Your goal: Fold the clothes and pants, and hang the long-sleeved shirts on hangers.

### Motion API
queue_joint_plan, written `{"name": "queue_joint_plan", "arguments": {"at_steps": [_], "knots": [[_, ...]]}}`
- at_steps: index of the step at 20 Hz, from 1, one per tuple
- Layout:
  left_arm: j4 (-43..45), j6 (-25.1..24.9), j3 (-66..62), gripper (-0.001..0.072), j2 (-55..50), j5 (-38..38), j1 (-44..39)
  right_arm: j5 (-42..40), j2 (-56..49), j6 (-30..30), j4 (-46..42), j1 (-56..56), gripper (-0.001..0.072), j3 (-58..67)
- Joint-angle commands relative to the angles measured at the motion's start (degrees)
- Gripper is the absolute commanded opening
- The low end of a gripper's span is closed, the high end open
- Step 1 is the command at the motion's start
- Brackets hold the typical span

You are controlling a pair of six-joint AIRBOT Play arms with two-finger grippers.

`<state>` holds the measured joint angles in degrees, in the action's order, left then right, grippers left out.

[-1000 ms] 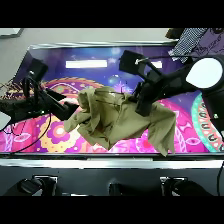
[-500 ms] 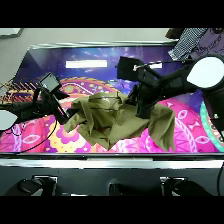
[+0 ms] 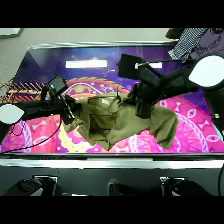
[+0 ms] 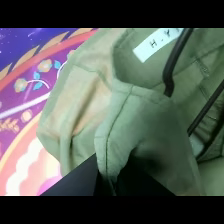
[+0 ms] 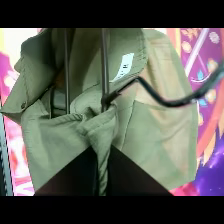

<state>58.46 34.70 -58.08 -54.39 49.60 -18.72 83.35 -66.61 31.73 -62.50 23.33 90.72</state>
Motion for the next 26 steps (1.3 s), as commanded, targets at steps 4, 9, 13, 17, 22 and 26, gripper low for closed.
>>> {"name": "queue_joint_plan", "arguments": {"at_steps": [4, 9, 13, 17, 22, 26], "knots": [[-1.33, -0.90, -0.11, 0.0019, 1.31, -0.68, 0.07, 0.50, 1.40, 4.55, -3.30, 0.02, 0.0191, -0.02], [-1.33, -0.90, -0.11, 0.0018, 3.45, -0.66, 0.04, -1.20, 8.04, 12.26, -12.44, -1.40, 0.0437, -0.02], [-1.33, -0.87, -0.11, 0.0018, 6.47, -0.66, 0.04, -0.87, 14.12, 14.60, -10.80, -14.32, 0.0438, -0.02], [-1.33, -0.87, -0.11, 0.0017, 8.98, -0.63, 0.02, -0.92, 15.87, 14.53, -6.71, -25.79, 0.0535, -0.48], [-1.36, -0.87, -0.13, 0.0017, 11.87, -0.61, 0.00, -1.11, 11.85, 9.73, -4.20, -28.13, 0.0552, -4.79], [-2.19, -0.63, -0.13, 0.0017, 14.16, -0.46, 0.00, -4.76, 4.33, 5.11, 5.79, -28.13, 0.0634, -5.73]]}}
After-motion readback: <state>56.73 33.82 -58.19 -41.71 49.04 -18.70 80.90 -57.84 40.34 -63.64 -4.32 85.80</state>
